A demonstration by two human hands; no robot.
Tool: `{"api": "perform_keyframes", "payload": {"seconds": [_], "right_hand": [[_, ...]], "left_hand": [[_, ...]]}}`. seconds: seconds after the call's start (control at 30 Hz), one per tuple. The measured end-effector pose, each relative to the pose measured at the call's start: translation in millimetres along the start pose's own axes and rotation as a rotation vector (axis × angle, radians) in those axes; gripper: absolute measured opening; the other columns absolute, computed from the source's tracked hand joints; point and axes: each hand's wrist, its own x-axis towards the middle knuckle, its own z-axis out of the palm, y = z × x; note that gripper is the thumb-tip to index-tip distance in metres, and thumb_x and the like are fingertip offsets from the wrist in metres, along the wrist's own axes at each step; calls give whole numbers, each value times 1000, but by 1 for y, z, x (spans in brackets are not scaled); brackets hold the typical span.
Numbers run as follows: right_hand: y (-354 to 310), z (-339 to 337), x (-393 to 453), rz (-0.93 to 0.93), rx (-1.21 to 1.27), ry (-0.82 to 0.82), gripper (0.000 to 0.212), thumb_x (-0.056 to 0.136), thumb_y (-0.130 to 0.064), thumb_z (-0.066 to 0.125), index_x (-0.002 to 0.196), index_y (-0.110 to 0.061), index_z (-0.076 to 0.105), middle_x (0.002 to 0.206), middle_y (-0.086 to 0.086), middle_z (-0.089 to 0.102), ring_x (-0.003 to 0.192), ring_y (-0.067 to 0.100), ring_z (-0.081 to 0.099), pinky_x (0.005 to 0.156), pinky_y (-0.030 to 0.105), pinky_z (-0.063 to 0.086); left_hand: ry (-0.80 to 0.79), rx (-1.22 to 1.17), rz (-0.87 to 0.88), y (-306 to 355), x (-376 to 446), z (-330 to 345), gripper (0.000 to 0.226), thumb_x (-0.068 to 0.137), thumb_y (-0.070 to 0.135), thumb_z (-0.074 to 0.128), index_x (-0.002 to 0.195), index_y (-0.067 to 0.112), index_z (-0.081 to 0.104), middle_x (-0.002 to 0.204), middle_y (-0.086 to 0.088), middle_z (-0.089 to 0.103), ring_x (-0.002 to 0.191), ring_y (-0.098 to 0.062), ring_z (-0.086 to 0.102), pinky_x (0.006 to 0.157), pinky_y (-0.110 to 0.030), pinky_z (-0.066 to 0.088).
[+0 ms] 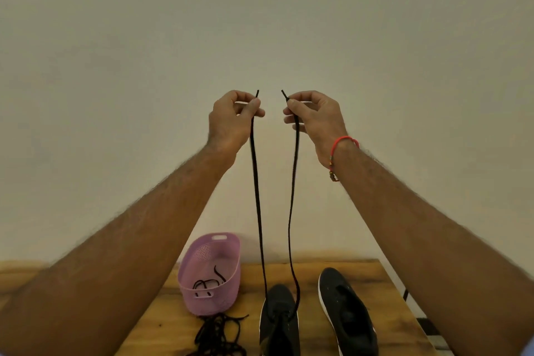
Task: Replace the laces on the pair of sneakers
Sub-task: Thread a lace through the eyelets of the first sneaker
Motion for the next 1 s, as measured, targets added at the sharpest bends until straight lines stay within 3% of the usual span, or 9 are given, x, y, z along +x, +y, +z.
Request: {"api": "perform_keyframes", "payload": {"seconds": [0.1,0.27,0.43,0.63,0.8,0.9,1.0], "right_hand": [[36,-12,-13,73,-13,-17,7,92,-13,66,98,-11,69,83,4,72,74,16,69,82,40,57],[118,-25,-57,245,-27,-80,5,92,-11,68,95,-8,70,81,6,68,71,18,67,78,42,60],[199,-32,-120,431,-89,-133,7,92,-15,70,96,-10,71,79,6,71,70,21,69,69,36,62],[277,-39,-197,591,-200,-231,6,95,-13,66,97,-14,71,82,3,74,68,17,66,65,29,57],[307,-40,-218,575,-370,-361,14,94,-14,66,100,-24,75,80,-6,74,71,3,67,66,13,52],[315,-38,-217,607,-386,-404,6,91,-19,71,93,-22,75,81,-5,74,77,8,69,70,16,54],[325,-35,-223,623,-450,-453,4,91,-22,71,92,-20,74,86,-5,72,83,9,67,75,22,55]], "left_hand": [[-37,203,57,-42,-16,-5,9,98,35,64,96,39,57,81,17,75,86,-9,69,99,-52,49],[-154,271,-3,-124,-61,-2,14,99,29,65,92,38,56,80,16,74,88,-11,71,98,-56,49],[-270,357,-75,-204,-129,7,4,94,32,70,97,33,69,81,18,74,82,4,69,85,-41,59],[-477,605,-267,-279,-212,18,19,98,40,63,104,29,77,94,14,75,85,0,67,81,-30,58],[-551,841,-352,-305,-248,24,41,92,69,53,107,37,74,91,20,69,80,3,59,56,-17,39],[-653,805,-402,-313,-246,26,47,87,72,56,112,35,72,95,19,68,86,3,61,62,-19,46],[-731,680,-483,-319,-235,27,32,94,56,59,109,33,74,95,18,69,88,1,62,71,-23,52]]}}
